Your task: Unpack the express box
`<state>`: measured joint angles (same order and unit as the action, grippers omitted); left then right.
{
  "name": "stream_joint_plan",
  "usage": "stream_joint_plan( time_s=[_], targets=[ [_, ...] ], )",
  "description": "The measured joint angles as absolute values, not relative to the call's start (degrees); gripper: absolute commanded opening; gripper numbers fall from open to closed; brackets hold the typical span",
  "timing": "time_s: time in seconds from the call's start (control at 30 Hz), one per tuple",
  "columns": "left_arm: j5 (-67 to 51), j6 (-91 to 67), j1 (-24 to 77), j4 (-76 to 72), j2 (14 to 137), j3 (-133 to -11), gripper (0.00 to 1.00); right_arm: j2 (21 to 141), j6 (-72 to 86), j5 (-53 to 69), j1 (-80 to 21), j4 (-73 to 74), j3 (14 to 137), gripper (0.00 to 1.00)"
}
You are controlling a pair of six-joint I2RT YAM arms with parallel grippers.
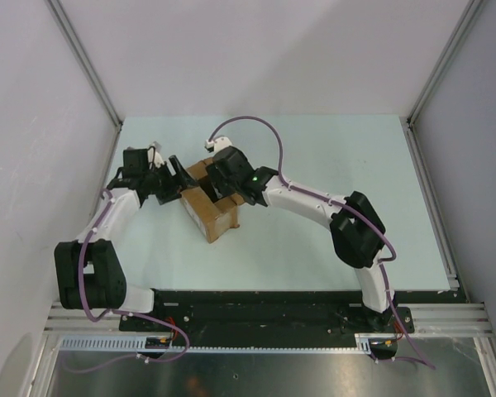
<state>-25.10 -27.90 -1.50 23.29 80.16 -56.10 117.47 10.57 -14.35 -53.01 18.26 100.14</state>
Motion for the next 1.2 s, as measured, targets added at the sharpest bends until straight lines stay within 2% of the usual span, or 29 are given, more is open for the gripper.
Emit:
stream_joint_plan(
  time_s=[0.13,0.3,0.33,0.43,0.9,1.2],
  targets=[
    [-24.58,-27.77,-1.26,23.35,80.86,-56.40,0.80,117.93,10.57,-12.56,-52.58,18.28,100.14,0.46],
    [-24.45,-27.27,-0.97,23.35,81.58,-57.45,0.81,118.72,10.66,-11.51,-52.27,18.28,100.14,0.30],
    [-24.21,-27.07,-0.73,23.31,81.65,-57.54,0.81,118.72,10.61,-11.53,-52.27,18.31,100.14,0.26],
    [-23.42,-26.81,0.38,23.33,81.67,-57.78,0.81,118.72,10.66,-11.79,-52.25,18.31,100.14,0.00],
    [-17.19,-25.32,8.34,23.68,81.67,-60.99,0.83,118.69,19.66,-28.86,-55.40,22.28,100.16,0.00],
    [-2.31,-23.92,16.01,28.77,87.74,-67.09,0.82,118.63,22.92,-33.32,-56.21,24.05,100.16,0.00]
  ],
)
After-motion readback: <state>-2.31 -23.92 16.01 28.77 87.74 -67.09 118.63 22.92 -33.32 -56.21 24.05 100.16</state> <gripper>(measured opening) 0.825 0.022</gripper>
